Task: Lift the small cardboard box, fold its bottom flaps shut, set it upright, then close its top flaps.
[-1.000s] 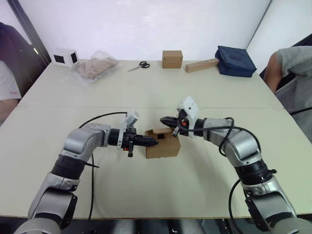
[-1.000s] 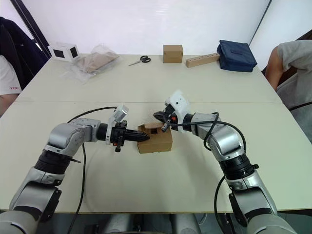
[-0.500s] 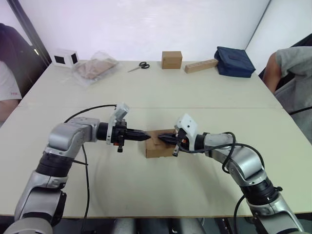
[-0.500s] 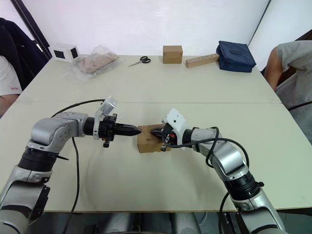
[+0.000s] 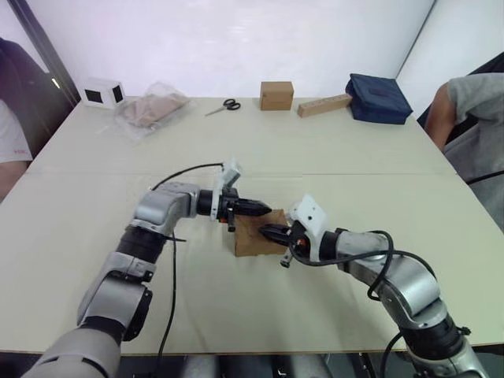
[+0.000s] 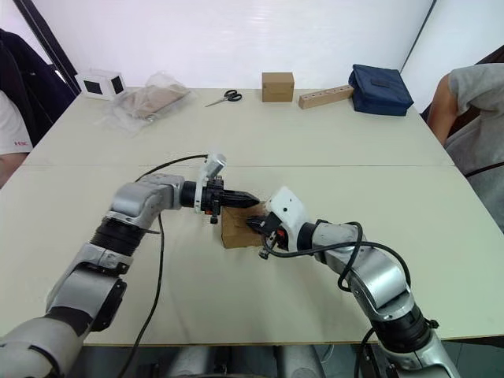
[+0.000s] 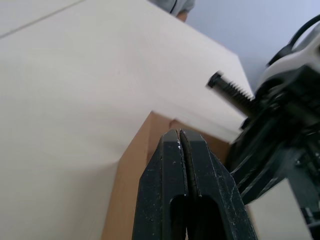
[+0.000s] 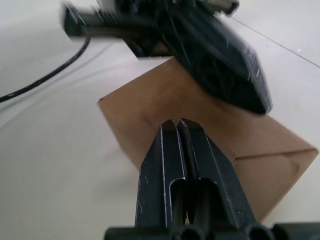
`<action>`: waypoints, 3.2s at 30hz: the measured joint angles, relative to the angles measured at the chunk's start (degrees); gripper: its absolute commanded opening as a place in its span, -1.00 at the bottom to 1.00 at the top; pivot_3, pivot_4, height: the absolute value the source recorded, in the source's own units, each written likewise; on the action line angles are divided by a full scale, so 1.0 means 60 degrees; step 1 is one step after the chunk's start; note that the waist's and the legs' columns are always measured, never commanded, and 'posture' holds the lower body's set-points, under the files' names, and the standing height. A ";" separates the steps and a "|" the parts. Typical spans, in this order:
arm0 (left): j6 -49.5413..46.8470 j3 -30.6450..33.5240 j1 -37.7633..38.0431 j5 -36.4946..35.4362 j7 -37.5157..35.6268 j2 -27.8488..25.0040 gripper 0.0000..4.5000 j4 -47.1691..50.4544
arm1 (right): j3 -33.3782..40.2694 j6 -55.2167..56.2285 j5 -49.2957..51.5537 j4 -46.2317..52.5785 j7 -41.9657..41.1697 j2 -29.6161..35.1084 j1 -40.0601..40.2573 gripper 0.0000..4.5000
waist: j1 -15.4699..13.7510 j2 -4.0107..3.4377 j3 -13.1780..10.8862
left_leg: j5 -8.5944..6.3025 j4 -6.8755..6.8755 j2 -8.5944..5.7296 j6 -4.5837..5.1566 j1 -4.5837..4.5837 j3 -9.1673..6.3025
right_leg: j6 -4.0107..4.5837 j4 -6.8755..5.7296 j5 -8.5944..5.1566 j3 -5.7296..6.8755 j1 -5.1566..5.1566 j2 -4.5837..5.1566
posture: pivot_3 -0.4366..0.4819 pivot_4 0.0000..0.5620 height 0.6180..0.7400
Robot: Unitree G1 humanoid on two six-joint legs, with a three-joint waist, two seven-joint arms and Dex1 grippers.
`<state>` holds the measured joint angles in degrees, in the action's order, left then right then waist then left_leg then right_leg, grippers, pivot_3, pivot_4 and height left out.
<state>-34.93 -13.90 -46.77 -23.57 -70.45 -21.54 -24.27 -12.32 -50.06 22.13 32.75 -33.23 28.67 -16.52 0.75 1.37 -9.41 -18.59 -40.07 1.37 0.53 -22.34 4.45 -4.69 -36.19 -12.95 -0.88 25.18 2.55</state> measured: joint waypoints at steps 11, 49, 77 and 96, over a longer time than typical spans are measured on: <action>0.0657 -0.0012 -0.0158 0.0438 -0.0489 0.0155 -0.99 -0.0419 | 0.0200 -0.0681 0.0248 0.0341 0.0236 -0.0005 0.0009 -1.00 | -0.0010 0.0000 0.0000 | 0.0000 -0.0003 0.0005 0.0000 -0.0001 0.0000 | 0.0001 0.0002 -0.0001 -0.0002 -0.0003 0.0004 | -0.05 -0.47 1.00; -0.0309 0.0593 0.0003 0.0305 -0.0065 0.0268 -0.99 0.0261 | 0.0203 -0.0905 0.0901 0.0123 0.0026 0.0109 -0.0637 -1.00 | -0.0005 0.0000 0.0000 | -0.0002 -0.0001 0.0007 0.0003 -0.0011 -0.0004 | -0.0004 0.0003 0.0002 0.0001 0.0006 0.0006 | -0.05 -0.47 1.00; -0.0387 0.0574 0.0283 0.0278 0.0242 0.0337 -0.99 0.0712 | -0.0481 -0.0135 0.0165 -0.0470 -0.0008 0.0624 -0.0971 -1.00 | -0.0006 0.0000 0.0000 | -0.0001 -0.0002 0.0007 0.0002 -0.0011 -0.0002 | -0.0003 0.0003 0.0002 0.0001 0.0006 0.0006 | -0.05 -0.47 1.00; -0.0380 0.0843 0.0614 0.0095 0.0662 0.0225 -0.99 0.1119 | -0.0010 -0.0092 0.0342 -0.0817 -0.0153 0.0362 -0.0932 -1.00 | -0.0010 0.0000 0.0000 | -0.0002 -0.0001 0.0008 0.0002 -0.0011 -0.0002 | -0.0005 0.0003 0.0003 0.0001 0.0005 0.0008 | -0.05 -0.47 1.00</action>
<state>-37.21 -8.84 -43.09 -23.00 -66.48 -20.19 -17.56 -12.38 -50.61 24.18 27.85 -34.14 30.84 -22.11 0.69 1.37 -9.41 -18.60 -40.08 1.42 0.54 -22.41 4.43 -4.72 -36.17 -12.93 -0.87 25.21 2.60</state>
